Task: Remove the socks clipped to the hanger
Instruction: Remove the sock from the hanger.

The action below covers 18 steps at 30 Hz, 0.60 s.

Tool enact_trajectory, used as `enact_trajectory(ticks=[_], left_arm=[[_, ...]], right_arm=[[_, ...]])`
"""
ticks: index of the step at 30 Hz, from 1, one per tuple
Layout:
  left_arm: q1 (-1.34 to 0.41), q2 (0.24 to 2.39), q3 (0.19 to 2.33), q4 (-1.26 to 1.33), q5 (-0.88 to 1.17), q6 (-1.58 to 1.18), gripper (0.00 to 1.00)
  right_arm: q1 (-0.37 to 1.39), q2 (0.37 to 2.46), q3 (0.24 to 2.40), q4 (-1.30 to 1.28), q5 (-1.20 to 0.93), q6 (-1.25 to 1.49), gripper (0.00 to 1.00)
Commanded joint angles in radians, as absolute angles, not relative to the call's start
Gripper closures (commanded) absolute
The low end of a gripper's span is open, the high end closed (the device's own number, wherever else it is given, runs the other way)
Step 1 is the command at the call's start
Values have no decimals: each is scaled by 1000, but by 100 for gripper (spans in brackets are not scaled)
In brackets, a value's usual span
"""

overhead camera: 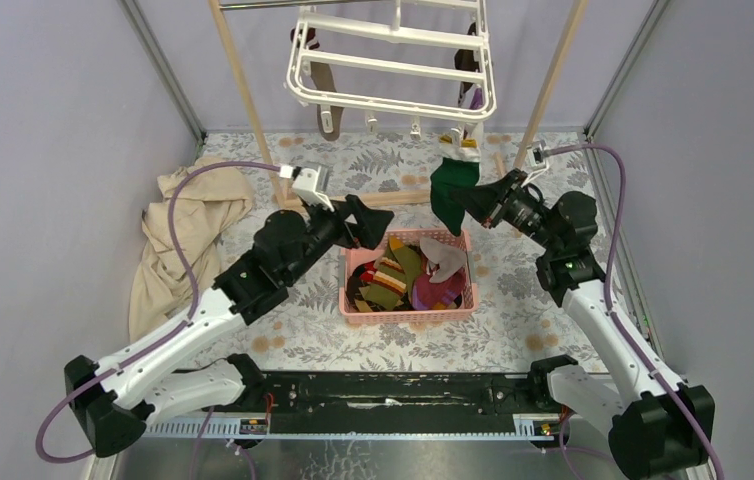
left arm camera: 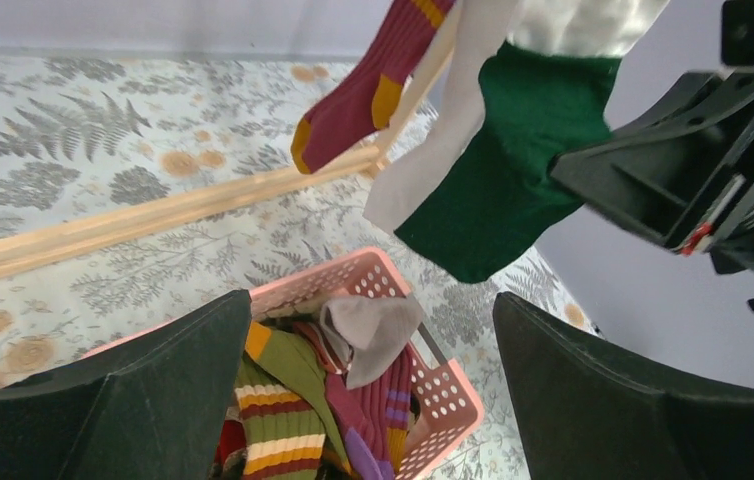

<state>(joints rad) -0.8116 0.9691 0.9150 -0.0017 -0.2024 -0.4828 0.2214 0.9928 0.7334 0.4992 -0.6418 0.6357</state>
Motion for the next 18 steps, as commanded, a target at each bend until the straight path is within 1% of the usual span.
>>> enact_trajectory(ticks=[1,11,18], left_arm=[[-810,1005,876,162,-84,-491,1],[-810,1002,759,440,69,-523,1],[-809,1042,746,604,160,-554,1]], right_arm=[[218,958,758,528,-709,777,97],[218,906,732,634,-800,971,98],[240,902,750,673,-832,1040,99]])
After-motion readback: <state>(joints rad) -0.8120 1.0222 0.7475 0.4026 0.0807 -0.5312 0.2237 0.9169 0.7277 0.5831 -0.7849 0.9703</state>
